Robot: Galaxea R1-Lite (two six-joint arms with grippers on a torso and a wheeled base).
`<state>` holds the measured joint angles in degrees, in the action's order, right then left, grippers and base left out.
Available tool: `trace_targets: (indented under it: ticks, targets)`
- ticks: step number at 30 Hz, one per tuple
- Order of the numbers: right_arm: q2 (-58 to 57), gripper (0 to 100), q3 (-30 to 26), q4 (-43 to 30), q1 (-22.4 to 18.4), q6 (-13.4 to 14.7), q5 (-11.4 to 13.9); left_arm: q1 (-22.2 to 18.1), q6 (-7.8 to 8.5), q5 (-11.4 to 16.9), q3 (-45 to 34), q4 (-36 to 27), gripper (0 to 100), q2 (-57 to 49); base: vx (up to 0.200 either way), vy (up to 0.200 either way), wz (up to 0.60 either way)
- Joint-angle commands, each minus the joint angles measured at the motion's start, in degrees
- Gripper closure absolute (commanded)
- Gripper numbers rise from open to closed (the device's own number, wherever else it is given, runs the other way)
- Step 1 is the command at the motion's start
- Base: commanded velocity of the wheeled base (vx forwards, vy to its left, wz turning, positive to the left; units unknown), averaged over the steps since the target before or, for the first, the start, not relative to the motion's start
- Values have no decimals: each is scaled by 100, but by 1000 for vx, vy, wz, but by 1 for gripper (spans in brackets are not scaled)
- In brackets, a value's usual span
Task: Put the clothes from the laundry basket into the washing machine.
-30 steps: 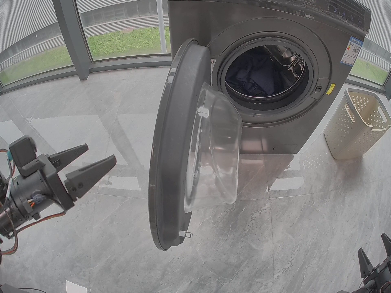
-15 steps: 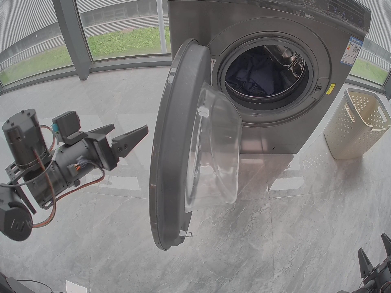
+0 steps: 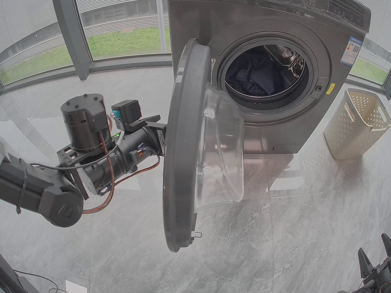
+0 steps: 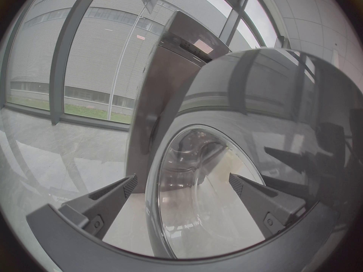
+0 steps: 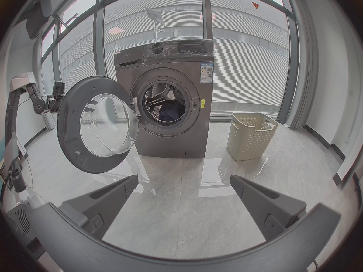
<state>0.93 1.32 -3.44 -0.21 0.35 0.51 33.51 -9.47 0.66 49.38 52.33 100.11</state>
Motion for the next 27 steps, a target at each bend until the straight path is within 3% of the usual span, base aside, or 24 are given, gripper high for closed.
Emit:
trace_targets:
  ticks: [1,16,27]
  targets:
    - [-93,0,0,1,3,0,2,41,51,31,379,40,0,466,0,0,0]
    - [-93,0,0,1,3,0,2,490,42,-39,1970,-13,0,1380,0,0,0]
    - [-93,0,0,1,3,0,2,454,42,-259,2893,5,0,1960,0,0,0]
